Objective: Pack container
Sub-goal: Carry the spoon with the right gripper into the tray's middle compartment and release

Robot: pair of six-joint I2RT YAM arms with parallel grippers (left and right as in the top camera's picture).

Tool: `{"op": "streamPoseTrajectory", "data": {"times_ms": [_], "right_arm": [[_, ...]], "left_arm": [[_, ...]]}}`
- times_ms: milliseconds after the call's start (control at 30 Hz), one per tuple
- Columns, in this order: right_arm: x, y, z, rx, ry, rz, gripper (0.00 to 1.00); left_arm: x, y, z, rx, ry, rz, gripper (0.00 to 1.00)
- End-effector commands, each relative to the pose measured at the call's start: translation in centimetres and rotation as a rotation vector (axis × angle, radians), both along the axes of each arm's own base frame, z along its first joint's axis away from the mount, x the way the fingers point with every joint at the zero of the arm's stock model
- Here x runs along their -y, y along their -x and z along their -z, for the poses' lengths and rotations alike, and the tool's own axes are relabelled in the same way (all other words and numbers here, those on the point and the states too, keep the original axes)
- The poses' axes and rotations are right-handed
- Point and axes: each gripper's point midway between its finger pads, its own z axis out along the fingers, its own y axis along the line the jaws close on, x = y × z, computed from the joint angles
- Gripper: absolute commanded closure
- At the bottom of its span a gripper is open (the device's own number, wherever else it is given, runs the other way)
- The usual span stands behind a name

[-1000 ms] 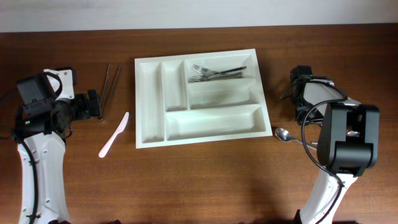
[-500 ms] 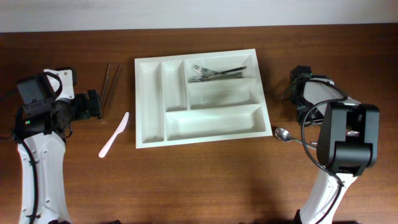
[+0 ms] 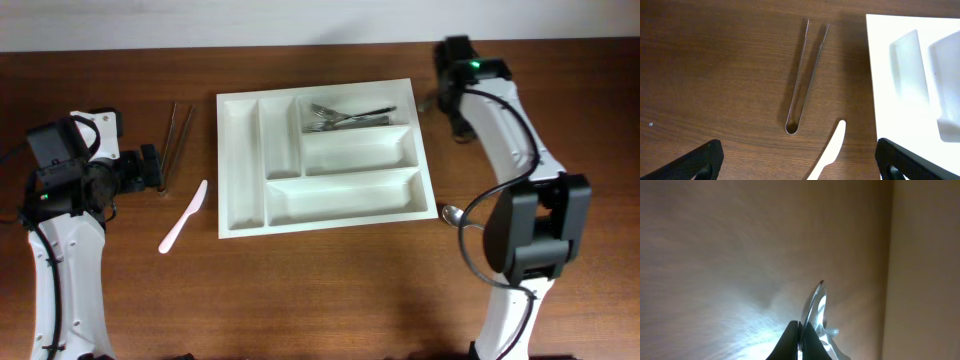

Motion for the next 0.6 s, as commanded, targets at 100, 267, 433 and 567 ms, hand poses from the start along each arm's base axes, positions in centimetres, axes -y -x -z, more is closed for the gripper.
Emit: {"op": "streamPoseTrajectory", "data": {"times_ms": [100, 267, 433, 567], "right_arm": [[-12.2, -2.1, -5.1, 0.087, -0.008, -0.355, 0.96], [-20.9, -1.5, -4.8, 0.097, -0.076, -0.565, 0.96], [-27.1, -0.1, -3.2, 0.031, -0.168, -0.783, 0.96], [-28.0, 0.6, -0.7, -0.044, -0.177, -0.805, 0.96]], "left_arm": [[0.0, -0.4, -0.8, 0.022, -0.004, 0.016, 0.01], [0.0, -0.4, -0.8, 0.022, -0.004, 0.016, 0.01], [0.0, -0.4, -0.8, 0.022, -0.004, 0.016, 0.01], [0.0, -0.4, -0.8, 0.022, -0.004, 0.016, 0.01]]}}
